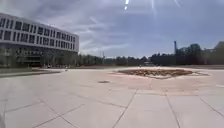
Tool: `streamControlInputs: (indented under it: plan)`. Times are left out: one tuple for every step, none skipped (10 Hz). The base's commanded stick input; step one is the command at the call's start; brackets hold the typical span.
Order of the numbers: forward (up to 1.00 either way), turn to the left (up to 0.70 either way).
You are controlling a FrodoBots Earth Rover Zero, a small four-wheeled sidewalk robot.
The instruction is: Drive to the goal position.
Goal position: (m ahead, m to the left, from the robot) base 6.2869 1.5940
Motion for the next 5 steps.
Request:
streamControlInputs:
  plan:
    - [0.5, 0.0]
    - [0.5, 0.0]
    - [0.5, 0.0]
    - [0.5, 0.0]
    - [0.5, 0.0]
